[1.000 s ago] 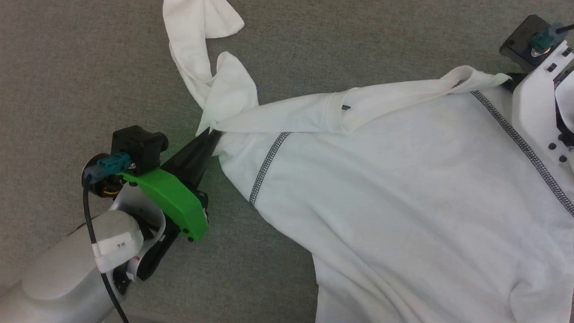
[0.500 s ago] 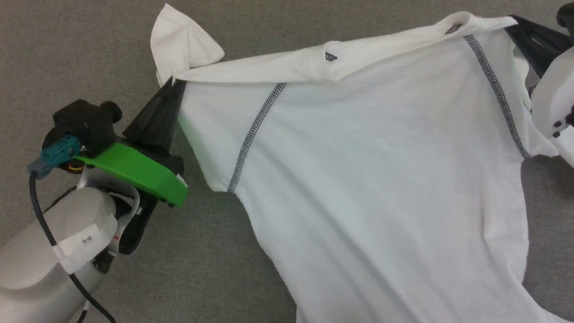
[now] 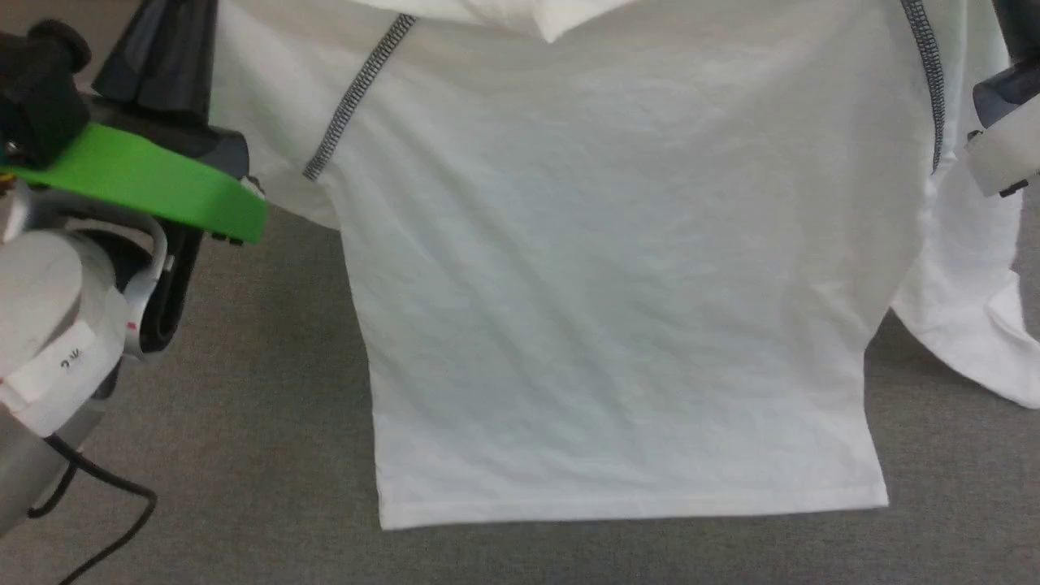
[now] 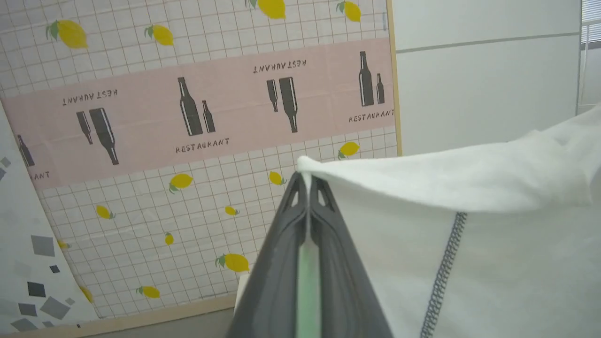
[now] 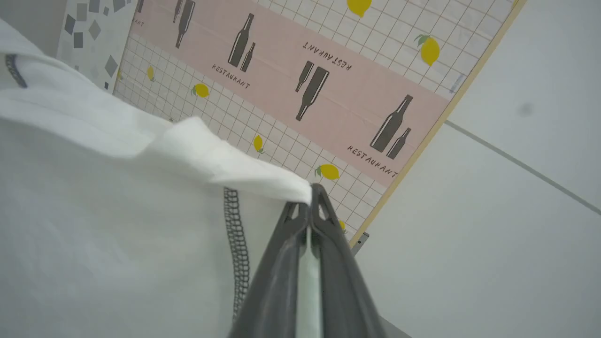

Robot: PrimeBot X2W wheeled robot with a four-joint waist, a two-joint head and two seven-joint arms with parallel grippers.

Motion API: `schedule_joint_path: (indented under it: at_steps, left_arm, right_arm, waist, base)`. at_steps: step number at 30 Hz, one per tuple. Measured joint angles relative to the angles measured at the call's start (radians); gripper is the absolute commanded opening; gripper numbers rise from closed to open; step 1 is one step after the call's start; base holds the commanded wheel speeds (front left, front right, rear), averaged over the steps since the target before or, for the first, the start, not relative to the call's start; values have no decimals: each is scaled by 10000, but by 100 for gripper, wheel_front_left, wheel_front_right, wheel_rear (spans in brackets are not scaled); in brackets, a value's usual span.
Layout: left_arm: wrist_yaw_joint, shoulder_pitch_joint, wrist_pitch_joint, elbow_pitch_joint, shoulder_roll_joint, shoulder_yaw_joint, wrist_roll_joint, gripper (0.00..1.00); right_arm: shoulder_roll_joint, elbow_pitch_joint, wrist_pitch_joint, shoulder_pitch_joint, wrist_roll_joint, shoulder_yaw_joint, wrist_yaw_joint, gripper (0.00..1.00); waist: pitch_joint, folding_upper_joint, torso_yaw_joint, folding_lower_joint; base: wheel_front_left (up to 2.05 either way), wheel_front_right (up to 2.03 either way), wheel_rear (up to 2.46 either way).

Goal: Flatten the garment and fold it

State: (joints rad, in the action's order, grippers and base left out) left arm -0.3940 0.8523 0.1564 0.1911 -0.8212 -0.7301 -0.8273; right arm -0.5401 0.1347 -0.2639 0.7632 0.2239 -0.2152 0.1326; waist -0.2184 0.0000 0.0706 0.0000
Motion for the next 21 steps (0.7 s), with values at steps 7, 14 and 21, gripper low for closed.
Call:
schedule_joint_path:
  at_steps: [7,14,21]
  left_arm:
    - [-98,1224,-1062,535,-449,4,558,0]
    - [-313,1708,-2284,1494,-663,286,42,0]
    - [-245,2130,-3442,1519,-857,435,-825,0]
  right_arm:
    - [376,711,-153,629,-253,71,0,0]
    - [288,1369,-1191,899,272,-52,0,0]
    - [132,1258,-1973,1656,790,-336,0,0]
  waist:
    - [978,0,-402,-1]
    - [1669,0,-792,-1]
    - [1596,0,-1121,-1]
  base:
    - [0,0,0]
    - [0,0,0]
    - [0,0,0]
